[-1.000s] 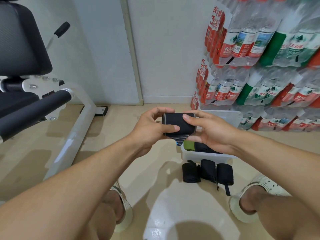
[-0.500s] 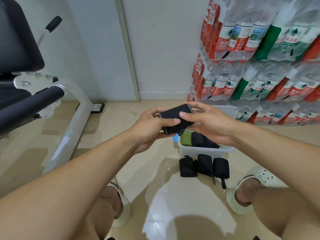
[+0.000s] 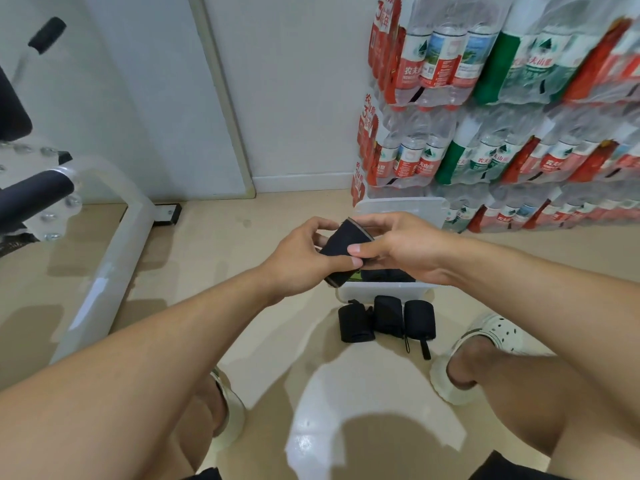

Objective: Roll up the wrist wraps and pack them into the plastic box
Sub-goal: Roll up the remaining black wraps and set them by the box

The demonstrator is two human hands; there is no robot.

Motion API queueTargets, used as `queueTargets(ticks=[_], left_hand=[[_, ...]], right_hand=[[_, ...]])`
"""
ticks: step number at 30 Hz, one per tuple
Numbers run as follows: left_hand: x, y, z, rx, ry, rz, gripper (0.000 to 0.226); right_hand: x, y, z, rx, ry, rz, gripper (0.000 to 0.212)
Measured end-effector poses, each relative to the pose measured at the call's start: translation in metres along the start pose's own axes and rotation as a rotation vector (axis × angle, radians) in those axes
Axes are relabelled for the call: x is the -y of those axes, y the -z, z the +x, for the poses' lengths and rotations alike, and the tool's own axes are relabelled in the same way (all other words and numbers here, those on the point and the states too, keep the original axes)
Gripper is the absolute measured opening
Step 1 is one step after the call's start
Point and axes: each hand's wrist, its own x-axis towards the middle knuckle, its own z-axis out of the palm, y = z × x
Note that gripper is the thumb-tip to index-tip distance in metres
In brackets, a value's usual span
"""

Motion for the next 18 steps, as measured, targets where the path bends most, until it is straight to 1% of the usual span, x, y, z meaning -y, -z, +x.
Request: queueTargets(ticks=[3, 6, 9, 14, 18], left_hand=[[-0.003, -0.008, 0.006, 0.028, 0.022, 0.002, 0.061], [-0.004, -0.016, 0.014, 0.048, 0.043, -0.054, 0.056], [-0.004, -0.025, 0.018, 0.05, 0.041, -0.091, 0.05], [-0.007, -0.041, 0.023, 0.023, -0.002, -0.001, 0.049], [-0.018, -0.045, 0.022, 0.052, 0.033, 0.017, 0.051]], right_hand=[[-0.006, 0.007, -0.004, -0.024, 0.008, 0.006, 0.053], [-0.012, 0.014, -0.007, -0.083, 0.025, 0.067, 0.054], [-0.015, 0.022, -0.009, -0.098, 0.026, 0.088, 0.053], [-0.021, 0.036, -0.01, -0.107, 0.055, 0.056, 0.049], [-0.01, 0.041, -0.017, -0.106, 0.118, -0.071, 0.054]])
